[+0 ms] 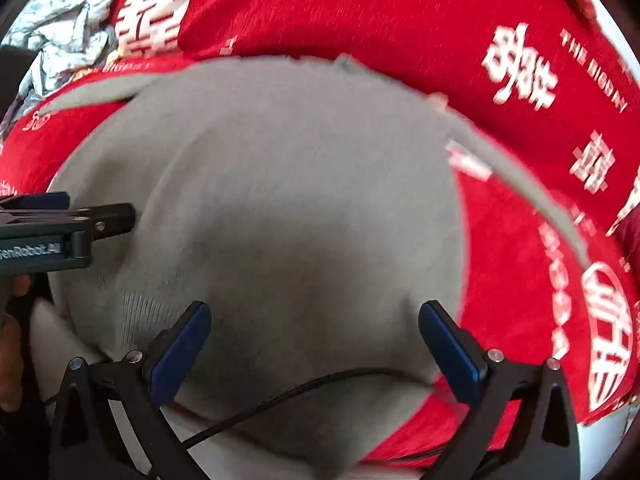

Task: Fold small clothes
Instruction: 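Move both grippers over the spread grey sweater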

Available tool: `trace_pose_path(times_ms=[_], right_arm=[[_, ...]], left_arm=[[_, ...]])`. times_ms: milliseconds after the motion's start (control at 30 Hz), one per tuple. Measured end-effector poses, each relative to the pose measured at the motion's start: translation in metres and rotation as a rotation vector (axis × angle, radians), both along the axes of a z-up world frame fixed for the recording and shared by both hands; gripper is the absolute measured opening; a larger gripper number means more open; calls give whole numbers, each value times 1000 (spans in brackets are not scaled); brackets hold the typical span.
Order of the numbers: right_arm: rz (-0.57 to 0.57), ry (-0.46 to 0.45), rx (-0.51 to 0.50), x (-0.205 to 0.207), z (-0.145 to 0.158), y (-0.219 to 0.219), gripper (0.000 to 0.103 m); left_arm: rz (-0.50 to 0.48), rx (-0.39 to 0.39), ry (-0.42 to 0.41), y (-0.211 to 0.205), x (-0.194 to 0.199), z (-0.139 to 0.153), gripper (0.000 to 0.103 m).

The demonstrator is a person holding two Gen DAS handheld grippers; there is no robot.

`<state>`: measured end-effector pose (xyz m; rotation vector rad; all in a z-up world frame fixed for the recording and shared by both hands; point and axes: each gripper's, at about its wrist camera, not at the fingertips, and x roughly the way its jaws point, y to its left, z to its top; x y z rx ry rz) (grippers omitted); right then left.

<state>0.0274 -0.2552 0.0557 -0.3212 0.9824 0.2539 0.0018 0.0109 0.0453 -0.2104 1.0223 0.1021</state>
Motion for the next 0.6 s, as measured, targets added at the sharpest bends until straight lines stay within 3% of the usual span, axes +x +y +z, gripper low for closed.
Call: trace_pose_path(times_ms=[200, 333, 600], right_arm=[[-86, -34, 54, 20, 28, -20, 103], [-132, -82, 58, 30, 45, -30, 103], [-182, -59, 103, 50, 55, -47, 103]], left_arm=[[-31, 63, -53, -13, 16, 30, 103], [-49, 76, -56, -23, 20, 34, 103], [-68, 93, -29, -43, 42, 37, 103]])
